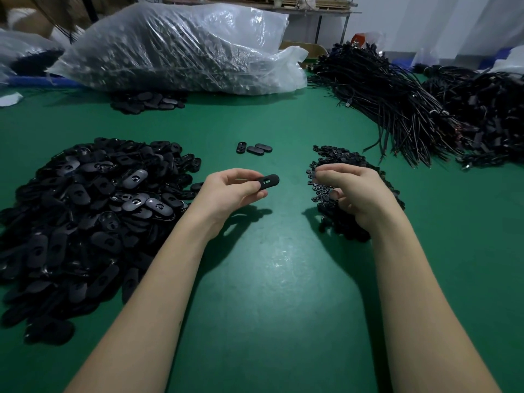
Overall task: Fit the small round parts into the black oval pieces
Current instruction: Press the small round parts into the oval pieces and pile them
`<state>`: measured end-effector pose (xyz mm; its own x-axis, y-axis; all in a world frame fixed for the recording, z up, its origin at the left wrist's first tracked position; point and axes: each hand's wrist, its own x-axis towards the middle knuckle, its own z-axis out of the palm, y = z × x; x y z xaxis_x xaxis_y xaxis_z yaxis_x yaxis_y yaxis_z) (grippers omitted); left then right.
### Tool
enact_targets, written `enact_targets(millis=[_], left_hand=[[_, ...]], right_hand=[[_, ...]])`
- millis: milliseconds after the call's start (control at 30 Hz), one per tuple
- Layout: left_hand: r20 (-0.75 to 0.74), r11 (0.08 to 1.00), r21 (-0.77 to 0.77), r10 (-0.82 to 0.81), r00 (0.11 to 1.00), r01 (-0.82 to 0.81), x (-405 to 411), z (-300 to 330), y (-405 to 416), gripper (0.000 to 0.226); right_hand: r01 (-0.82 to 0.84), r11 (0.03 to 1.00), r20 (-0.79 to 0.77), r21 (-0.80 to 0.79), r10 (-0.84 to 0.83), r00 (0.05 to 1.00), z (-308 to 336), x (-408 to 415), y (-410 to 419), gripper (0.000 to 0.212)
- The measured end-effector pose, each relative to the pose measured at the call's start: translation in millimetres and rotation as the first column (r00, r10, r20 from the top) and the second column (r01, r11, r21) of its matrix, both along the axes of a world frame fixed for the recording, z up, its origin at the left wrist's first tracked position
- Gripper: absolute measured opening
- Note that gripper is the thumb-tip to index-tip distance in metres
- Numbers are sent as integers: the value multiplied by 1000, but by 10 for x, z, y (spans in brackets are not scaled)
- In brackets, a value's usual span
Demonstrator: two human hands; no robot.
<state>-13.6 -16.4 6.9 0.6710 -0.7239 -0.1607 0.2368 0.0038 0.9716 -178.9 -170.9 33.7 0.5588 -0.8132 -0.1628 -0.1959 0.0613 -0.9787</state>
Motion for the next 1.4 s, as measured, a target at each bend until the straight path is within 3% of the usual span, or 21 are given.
enact_targets(millis=[233,467,567,667,967,1200,1400], left_hand=[[28,1000,3,-18,999,18,-35,24,0,12],[39,1000,4,-26,999,26,-52,44,6,14],[42,1000,3,-28,999,27,-48,49,8,14],[52,1000,2,-24,998,24,-47,45,4,14],[125,999,12,-32,992,31,-43,23,-13,14],[140,999,-5,-48,989,49,-32,15,-13,14],[132,998,-14,-55,990,58,-24,9,-13,13]], right_hand=[[-200,978,43,53,198,979,18,173,135,12],[-260,966,-20,6,260,965,12,261,202,25],[-267,963,-48,-21,266,963,0,282,219,20],[-254,967,-24,-15,254,967,-4,286,218,7],[-168,986,-17,-13,168,986,-54,332,225,6],[-98,973,-101,-209,78,992,-38,347,282,6],[-88,965,-118,-248,60,991,-32,368,303,4]])
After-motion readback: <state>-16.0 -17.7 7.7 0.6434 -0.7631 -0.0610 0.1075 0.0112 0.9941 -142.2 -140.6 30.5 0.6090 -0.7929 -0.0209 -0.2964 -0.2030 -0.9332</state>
